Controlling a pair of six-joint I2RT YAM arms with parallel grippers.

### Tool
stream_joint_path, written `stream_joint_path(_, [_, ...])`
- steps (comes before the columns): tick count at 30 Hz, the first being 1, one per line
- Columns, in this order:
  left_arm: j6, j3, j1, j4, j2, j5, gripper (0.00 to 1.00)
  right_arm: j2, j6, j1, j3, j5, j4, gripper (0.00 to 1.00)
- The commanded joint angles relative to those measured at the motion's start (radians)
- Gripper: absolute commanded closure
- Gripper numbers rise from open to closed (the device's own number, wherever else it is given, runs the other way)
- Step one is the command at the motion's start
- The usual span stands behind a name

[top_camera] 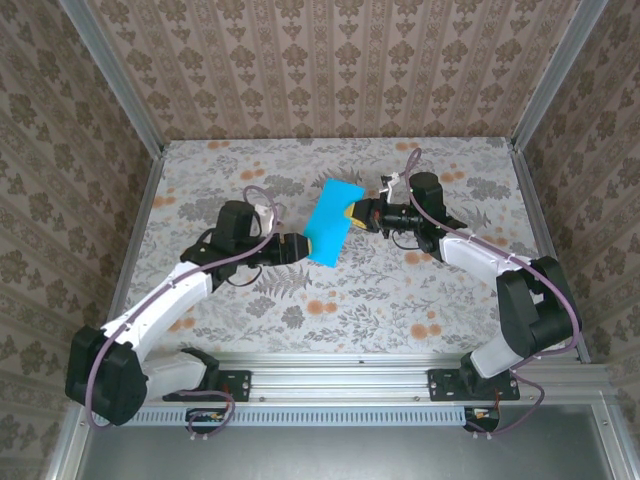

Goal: Fold a paper plane with a square sheet of paper (pick it up from the middle)
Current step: Fold the triangle a second time at the center of the table.

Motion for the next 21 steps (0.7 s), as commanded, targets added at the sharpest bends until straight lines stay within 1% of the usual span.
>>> stream_joint_path(1, [-0.007,-0.001,0.008,-0.021,-0.029,0.016,0.47,-0.019,0.011,-0.007,0.017,-0.035,0.039,0.95])
stream_joint_path(5, [-0.002,-0.005,0.013,-0.030,-0.036,0.012,0.61,-0.010,0.012,-0.006,0.017,-0.043,0.047,0.95])
stream_joint_path(14, [0.007,0.003,0.016,-0.051,-0.029,0.004,0.82,0.013,0.018,-0.005,0.020,-0.061,0.064,0.95])
stream_joint_path(16, [0.009,0.004,0.016,-0.058,-0.025,0.006,0.89,0.025,0.016,-0.004,0.024,-0.069,0.062,0.95])
stream_joint_path(19, [0.007,0.002,0.014,-0.067,-0.027,0.001,0.96,0.046,0.003,0.000,0.030,-0.075,0.052,0.95])
stream_joint_path(21, [0.004,-0.007,0.012,-0.074,-0.029,-0.006,0.97,0.060,-0.013,0.006,0.036,-0.077,0.039,0.95])
